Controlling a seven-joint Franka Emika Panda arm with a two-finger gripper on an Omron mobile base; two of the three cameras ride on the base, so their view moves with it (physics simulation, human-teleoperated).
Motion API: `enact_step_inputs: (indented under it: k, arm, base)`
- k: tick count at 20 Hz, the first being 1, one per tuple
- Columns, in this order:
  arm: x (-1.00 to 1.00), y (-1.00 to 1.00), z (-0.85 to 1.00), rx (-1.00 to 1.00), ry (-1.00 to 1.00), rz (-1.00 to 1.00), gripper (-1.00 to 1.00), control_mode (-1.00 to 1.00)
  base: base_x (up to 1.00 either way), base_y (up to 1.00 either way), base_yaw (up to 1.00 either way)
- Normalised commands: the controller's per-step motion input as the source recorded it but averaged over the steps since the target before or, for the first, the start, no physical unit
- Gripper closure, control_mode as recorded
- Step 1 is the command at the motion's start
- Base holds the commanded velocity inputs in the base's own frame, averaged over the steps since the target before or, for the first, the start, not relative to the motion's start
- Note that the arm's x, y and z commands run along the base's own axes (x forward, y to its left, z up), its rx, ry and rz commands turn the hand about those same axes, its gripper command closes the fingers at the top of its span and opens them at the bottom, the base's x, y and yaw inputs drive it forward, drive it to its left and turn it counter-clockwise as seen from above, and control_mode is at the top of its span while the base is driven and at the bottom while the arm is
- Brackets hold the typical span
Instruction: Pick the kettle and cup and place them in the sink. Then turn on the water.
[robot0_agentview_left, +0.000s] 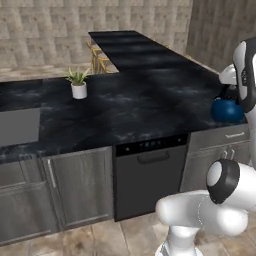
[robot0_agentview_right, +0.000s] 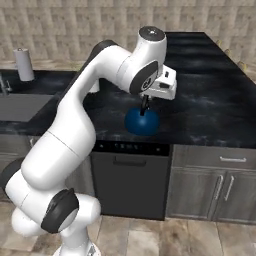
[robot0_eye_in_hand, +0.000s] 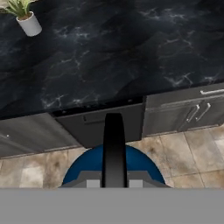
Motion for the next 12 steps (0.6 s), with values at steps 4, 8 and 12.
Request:
enact_step_inputs:
  k: [4, 8, 12]
  arm:
    - [0.0, 0.0, 0.0, 0.0, 0.0, 0.0, 1.0, 1.0]
    - [0.0, 0.0, 0.0, 0.0, 0.0, 0.0, 1.0, 1.0]
    - [0.0, 0.0, 0.0, 0.0, 0.0, 0.0, 1.0, 1.0]
  base:
    - [0.48, 0.88, 0.0]
    - [0.44, 0.83, 0.0]
    - [0.52, 0.72, 0.02]
